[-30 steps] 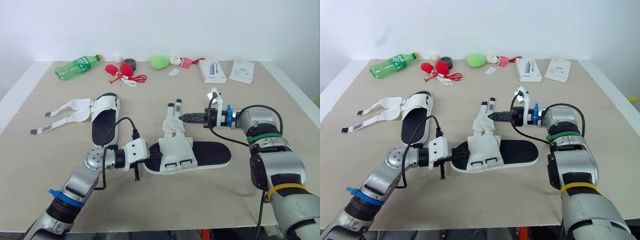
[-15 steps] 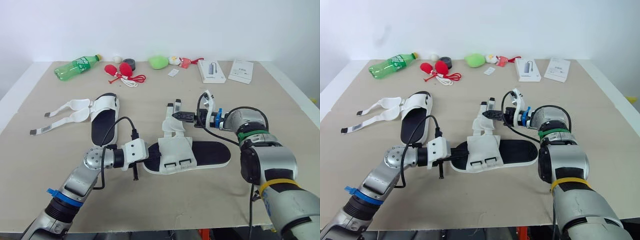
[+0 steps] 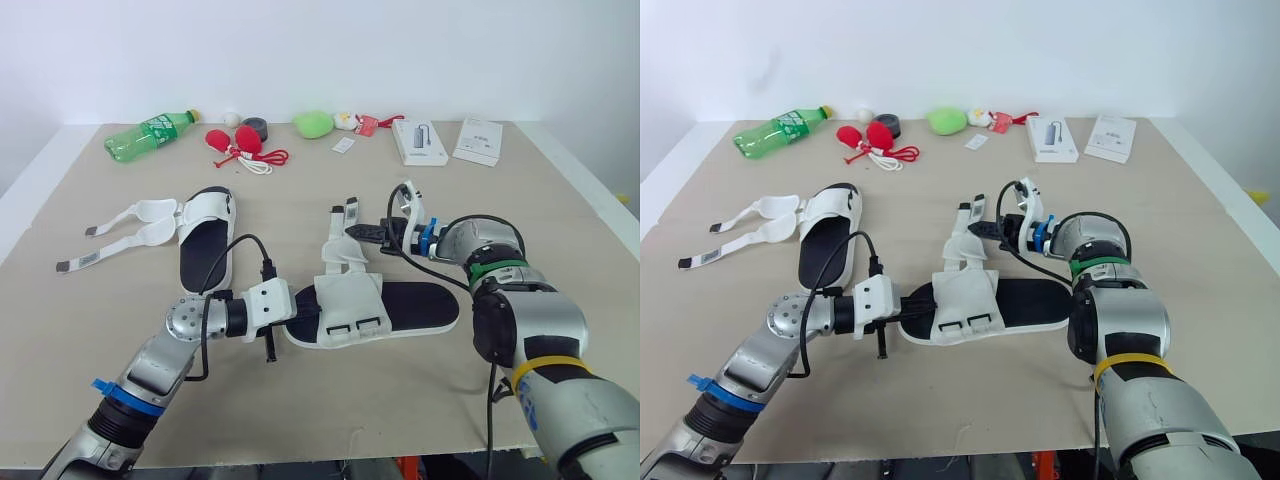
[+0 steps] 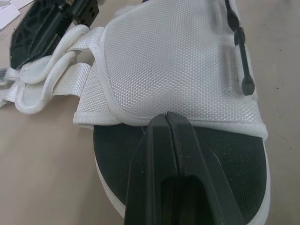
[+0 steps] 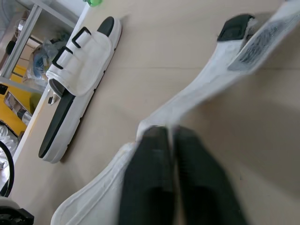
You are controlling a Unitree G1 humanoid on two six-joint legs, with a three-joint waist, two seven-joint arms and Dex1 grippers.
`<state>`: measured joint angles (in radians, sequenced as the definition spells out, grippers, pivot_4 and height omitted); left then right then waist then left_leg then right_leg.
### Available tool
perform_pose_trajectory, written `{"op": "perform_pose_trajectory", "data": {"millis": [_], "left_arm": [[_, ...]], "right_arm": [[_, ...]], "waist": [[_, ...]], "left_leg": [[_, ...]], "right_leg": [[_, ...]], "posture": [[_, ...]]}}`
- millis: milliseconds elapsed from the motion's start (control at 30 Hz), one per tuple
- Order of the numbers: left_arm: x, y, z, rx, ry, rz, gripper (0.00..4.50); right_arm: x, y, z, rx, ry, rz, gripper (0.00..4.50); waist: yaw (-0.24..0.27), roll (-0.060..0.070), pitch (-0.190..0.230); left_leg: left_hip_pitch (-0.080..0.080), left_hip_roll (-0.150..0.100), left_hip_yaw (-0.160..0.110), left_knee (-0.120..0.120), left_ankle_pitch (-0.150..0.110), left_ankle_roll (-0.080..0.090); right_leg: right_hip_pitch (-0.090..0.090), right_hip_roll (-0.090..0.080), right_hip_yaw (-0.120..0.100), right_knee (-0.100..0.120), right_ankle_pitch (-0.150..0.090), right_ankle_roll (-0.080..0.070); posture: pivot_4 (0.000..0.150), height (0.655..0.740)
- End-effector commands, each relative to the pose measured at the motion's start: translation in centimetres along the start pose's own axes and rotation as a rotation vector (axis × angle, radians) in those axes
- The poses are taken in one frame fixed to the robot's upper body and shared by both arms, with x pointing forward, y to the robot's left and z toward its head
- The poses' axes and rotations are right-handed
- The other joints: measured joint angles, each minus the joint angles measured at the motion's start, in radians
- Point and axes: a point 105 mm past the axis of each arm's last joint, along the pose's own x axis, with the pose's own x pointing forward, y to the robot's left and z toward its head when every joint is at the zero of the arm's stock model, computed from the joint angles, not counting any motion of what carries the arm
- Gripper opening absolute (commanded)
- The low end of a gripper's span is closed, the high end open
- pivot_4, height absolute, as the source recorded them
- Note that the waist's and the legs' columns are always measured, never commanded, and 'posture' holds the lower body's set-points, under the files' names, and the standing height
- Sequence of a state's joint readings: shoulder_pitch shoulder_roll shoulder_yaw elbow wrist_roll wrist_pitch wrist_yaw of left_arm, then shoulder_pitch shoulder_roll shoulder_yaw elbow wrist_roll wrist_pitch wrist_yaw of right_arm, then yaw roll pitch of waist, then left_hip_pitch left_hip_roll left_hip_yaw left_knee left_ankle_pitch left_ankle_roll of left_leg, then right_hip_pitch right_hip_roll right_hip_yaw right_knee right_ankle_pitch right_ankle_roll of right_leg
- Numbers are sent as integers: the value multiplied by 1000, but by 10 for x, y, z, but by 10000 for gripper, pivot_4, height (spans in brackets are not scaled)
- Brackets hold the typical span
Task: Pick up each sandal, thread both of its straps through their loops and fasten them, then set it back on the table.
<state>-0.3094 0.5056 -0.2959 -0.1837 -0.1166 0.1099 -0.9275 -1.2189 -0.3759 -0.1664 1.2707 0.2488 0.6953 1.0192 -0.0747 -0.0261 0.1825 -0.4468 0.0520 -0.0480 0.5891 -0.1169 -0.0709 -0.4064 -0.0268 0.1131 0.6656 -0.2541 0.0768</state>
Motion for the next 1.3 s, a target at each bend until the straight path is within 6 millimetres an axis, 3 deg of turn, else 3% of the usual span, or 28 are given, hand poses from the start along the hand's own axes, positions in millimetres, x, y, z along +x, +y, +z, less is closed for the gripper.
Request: {"op": "perform_pose_trajectory", "data": {"millis": [33,433,667,1000,1133,1300], "left_arm": [[0,-1,8,31,-18,-1,0],[-2,2,7,28,-16,8,0],[-3,6,4,27,-9,19,0],[-3,14,0,27,-4,38,0],[-1,12,0,28,-5,29,0],[0,11,0,29,-4,22,0]], "right_arm": [[-2,13,20,-38,-53,47,1629],[-17,33,34,-198,-94,224,1629],[-28,39,36,-431,-131,286,1629],[-47,55,24,-818,-199,365,1629],[-50,62,19,-892,-226,397,1629],[-54,68,-4,-1045,-131,479,1629]], "waist": [[0,0,0],[0,0,0],[-1,0,0],[-1,0,0],[-1,0,0],[0,0,0]], "left_leg": [[0,0,0,0,0,0],[0,0,0,0,0,0],[0,0,0,0,0,0],[0,0,-1,0,0,0],[1,0,-1,0,0,0],[1,0,-1,0,0,0]], "right_leg": [[0,0,0,0,0,0],[0,0,0,0,0,0],[0,0,0,0,0,0],[1,0,0,0,0,0],[1,0,0,0,0,0],[1,0,0,0,0,0]], "posture": [[1500,7400],[1500,7400],[1500,7400],[1500,7400],[1500,7400],[1500,7400]]}}
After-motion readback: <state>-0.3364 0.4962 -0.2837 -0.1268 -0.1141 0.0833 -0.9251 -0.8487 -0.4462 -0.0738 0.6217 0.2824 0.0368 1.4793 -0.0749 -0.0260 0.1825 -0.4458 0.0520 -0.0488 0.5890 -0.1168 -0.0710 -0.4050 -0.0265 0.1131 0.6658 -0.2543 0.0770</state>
